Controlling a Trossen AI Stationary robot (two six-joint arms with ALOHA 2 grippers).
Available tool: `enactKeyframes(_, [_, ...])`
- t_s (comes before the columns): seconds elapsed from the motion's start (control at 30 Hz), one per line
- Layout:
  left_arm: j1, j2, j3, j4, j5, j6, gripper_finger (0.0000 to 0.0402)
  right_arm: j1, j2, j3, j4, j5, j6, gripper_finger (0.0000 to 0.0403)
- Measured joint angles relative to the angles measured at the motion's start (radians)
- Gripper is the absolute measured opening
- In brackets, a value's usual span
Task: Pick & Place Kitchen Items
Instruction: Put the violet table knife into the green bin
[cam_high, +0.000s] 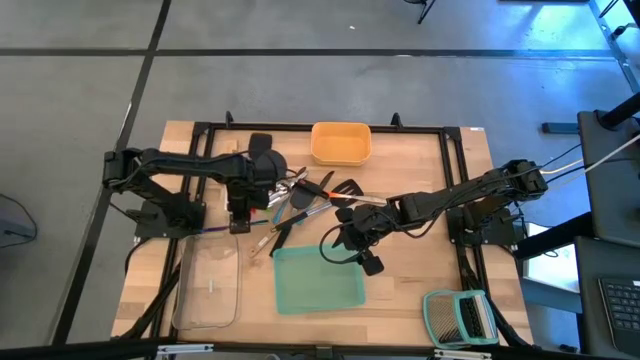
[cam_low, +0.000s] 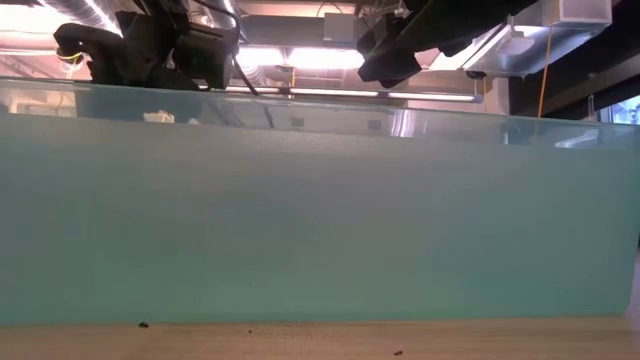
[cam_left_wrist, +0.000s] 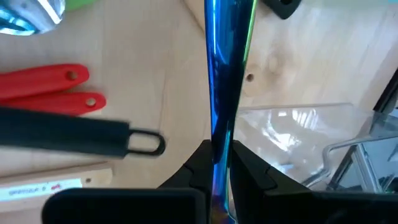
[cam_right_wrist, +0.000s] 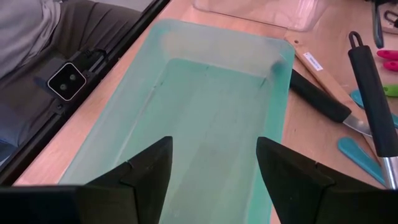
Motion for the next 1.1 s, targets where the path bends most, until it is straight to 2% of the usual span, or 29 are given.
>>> enactKeyframes(0.27, [-0.014, 0.000, 0.000, 0.036, -0.012, -0.007, 0.0026, 0.000, 0.000, 0.000, 0.000, 0.000, 0.000, 0.0234])
enactKeyframes(0.5, [-0.010, -0.011, 0.016, 0.031, -0.117, -0.005, 0.0026, 0.000, 0.000, 0.000, 0.001, 0.000, 0.000, 0.0234])
enactKeyframes(0.9, [-0.010, -0.041, 0.220, 0.044, -0.239, -0.006, 0.0026, 0.000, 0.000, 0.000, 0.001, 0.000, 0.000, 0.0234])
enactKeyframes(1.1, [-0.010, -0.041, 0.271, 0.094, -0.193, -0.012, 0.0026, 0.000, 0.000, 0.000, -0.067, 0.000, 0.004, 0.0234])
